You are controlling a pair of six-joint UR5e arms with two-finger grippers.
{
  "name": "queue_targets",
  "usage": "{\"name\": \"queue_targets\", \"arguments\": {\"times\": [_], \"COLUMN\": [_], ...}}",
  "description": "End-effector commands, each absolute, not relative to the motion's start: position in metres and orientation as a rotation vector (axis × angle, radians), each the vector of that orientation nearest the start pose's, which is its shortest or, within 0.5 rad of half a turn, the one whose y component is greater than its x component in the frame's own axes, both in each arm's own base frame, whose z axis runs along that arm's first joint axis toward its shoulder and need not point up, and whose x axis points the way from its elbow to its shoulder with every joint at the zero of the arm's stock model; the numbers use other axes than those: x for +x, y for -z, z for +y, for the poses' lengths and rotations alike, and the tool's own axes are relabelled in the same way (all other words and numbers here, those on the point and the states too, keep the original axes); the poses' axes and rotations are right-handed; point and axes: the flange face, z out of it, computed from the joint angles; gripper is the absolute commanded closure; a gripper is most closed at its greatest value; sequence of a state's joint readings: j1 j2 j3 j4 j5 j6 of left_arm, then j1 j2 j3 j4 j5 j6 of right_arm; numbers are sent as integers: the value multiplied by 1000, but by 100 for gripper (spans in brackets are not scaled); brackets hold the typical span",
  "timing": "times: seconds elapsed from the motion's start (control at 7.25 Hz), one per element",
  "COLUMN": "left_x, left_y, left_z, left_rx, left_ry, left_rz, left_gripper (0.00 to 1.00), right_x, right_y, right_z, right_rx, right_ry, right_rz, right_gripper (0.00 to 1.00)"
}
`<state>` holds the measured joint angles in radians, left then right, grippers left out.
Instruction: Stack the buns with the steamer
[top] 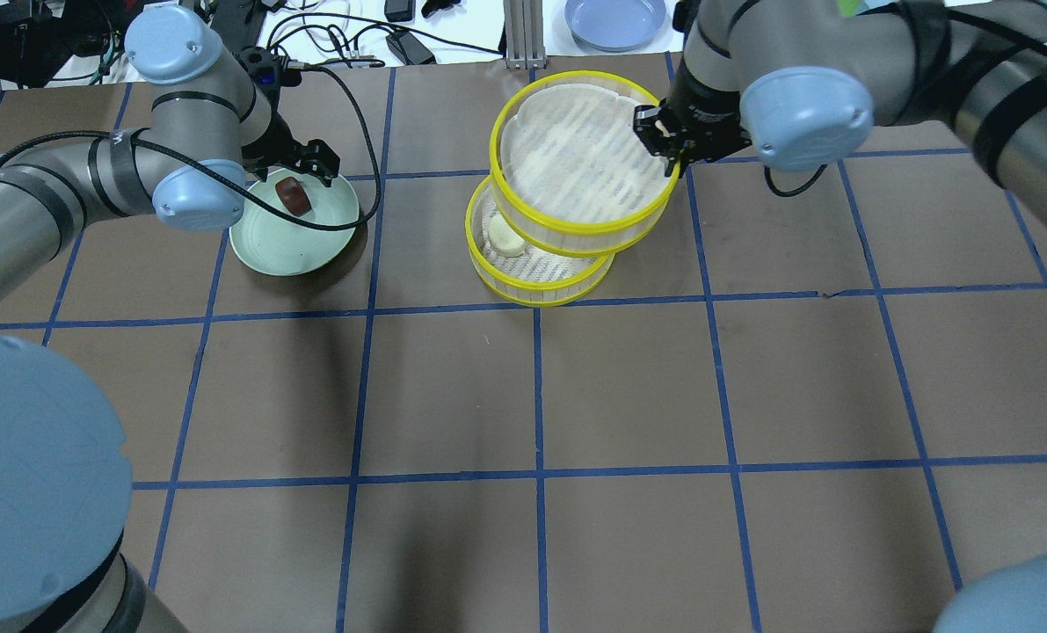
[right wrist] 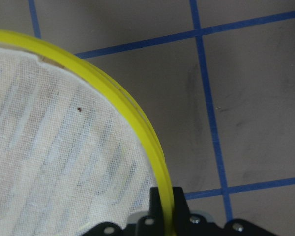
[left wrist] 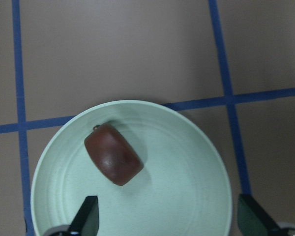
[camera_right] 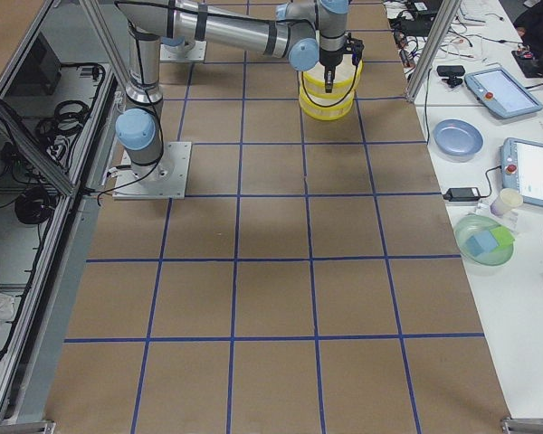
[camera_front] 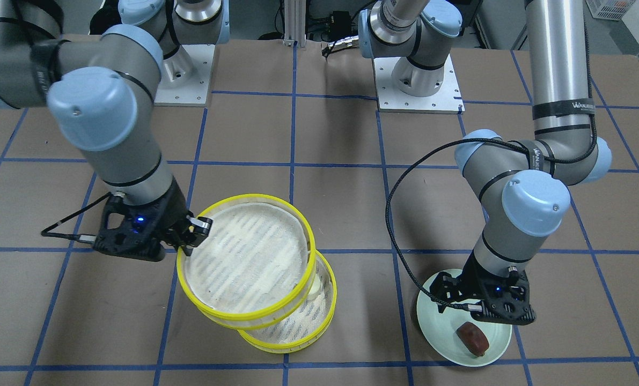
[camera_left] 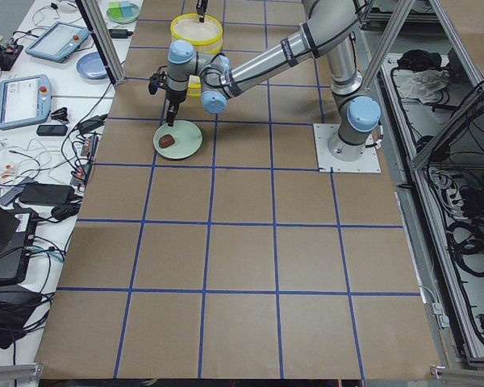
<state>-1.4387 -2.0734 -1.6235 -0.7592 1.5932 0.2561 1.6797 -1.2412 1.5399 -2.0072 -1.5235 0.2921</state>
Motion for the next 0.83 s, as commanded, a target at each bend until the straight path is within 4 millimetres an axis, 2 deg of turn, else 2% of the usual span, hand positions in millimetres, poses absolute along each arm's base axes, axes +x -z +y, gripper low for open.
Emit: {"name": "queue_targets", "arguments": {"times": [0.0, 0.14, 0.28, 0.41, 0.69], "left_x": [-3, 21, 27, 21, 21], "left_y": [-232, -224, -212, -202, -204], "left_z": [-680, -682, -685, -692, -700], "left_rx": [37, -92, -202, -372, -575], "left_ry": [338, 325, 336, 358, 377], "left_rz": [3017, 3024, 3064, 3133, 3140], "left_gripper": [0, 0, 0, 0, 0], "right_x": [230, 232, 236, 240, 247], "right_y": [-318, -296, -296, -289, -281], "right_z": [-617, -628, -626, -624, -623], "right_rx": [337, 380, 376, 385, 399], "right_ry": [160, 189, 188, 163, 150], "right_rz": [3088, 3081, 3084, 3084, 3082], "right_gripper": [89, 89, 88, 88, 87]}}
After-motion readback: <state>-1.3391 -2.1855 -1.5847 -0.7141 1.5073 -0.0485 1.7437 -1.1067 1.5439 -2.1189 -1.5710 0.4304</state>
